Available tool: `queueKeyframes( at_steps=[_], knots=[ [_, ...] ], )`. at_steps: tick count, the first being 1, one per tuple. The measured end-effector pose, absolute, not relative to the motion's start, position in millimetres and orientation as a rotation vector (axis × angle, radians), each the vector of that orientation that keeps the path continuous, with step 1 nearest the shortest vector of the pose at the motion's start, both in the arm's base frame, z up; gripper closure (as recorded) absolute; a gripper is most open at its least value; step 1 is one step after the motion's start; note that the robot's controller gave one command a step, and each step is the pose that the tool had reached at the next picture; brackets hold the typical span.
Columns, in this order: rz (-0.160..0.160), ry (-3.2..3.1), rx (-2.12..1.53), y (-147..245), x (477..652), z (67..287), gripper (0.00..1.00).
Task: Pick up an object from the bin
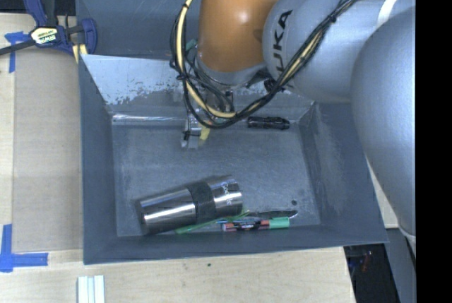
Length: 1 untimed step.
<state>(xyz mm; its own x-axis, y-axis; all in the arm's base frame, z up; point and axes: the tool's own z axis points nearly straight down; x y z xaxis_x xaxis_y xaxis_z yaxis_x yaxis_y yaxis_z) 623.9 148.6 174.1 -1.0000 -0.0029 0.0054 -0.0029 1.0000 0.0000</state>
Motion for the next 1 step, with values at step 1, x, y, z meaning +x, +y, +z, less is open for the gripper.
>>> queueKeyframes(
  at_steps=[1],
  knots=[
    [-0.002,-3.145,0.000,147.9,626.0,179.2,0.00]
  ],
)
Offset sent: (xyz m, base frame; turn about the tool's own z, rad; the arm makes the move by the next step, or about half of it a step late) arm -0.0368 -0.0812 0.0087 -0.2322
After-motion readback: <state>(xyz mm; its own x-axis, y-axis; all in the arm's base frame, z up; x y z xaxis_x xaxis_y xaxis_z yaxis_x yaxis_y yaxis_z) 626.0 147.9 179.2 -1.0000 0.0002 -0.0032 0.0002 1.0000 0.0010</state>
